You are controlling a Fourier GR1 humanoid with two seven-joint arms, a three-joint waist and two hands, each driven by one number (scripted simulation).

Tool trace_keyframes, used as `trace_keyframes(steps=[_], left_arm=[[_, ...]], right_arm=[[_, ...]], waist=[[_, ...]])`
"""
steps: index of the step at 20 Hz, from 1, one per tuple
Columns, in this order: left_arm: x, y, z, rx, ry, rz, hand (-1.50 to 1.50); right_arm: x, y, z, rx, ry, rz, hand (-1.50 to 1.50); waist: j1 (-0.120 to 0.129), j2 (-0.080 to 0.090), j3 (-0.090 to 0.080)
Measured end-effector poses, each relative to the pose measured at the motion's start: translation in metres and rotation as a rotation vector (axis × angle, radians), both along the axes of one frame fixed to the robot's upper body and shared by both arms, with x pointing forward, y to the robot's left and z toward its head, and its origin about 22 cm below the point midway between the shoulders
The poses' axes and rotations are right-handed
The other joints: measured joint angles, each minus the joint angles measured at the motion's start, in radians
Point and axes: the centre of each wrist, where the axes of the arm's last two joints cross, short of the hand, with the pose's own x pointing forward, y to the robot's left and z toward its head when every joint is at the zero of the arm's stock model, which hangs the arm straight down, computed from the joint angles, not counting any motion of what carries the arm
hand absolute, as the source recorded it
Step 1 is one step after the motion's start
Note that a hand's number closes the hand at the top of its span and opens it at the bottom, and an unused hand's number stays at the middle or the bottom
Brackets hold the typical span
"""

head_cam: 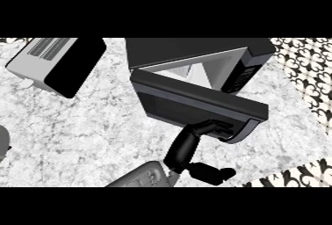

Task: Pick up the milk, place it into the microwave and close the microwave

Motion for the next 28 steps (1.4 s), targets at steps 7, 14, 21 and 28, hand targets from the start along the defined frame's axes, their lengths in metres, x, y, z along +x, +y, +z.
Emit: trace_keyframes(steps=[7, 14, 21, 28], left_arm=[[0.02, -0.004, 0.012, -0.036, -0.037, 0.054, -1.5], [0.04, -0.008, 0.025, -0.06, -0.062, 0.103, -1.5], [0.056, -0.011, 0.037, -0.075, -0.083, 0.138, -1.5], [0.071, -0.013, 0.047, -0.084, -0.099, 0.173, -1.5]], right_arm=[[0.01, -0.002, 0.014, 0.014, -0.03, 0.05, -1.5], [0.02, -0.002, 0.027, 0.022, -0.051, 0.116, -1.5], [0.03, -0.002, 0.041, 0.027, -0.076, 0.171, -1.5], [0.038, -0.004, 0.052, 0.018, -0.083, 0.21, -1.5]], waist=[[-0.044, 0.016, 0.003], [-0.08, 0.028, 0.004], [-0.111, 0.039, 0.006], [-0.14, 0.048, 0.007]])
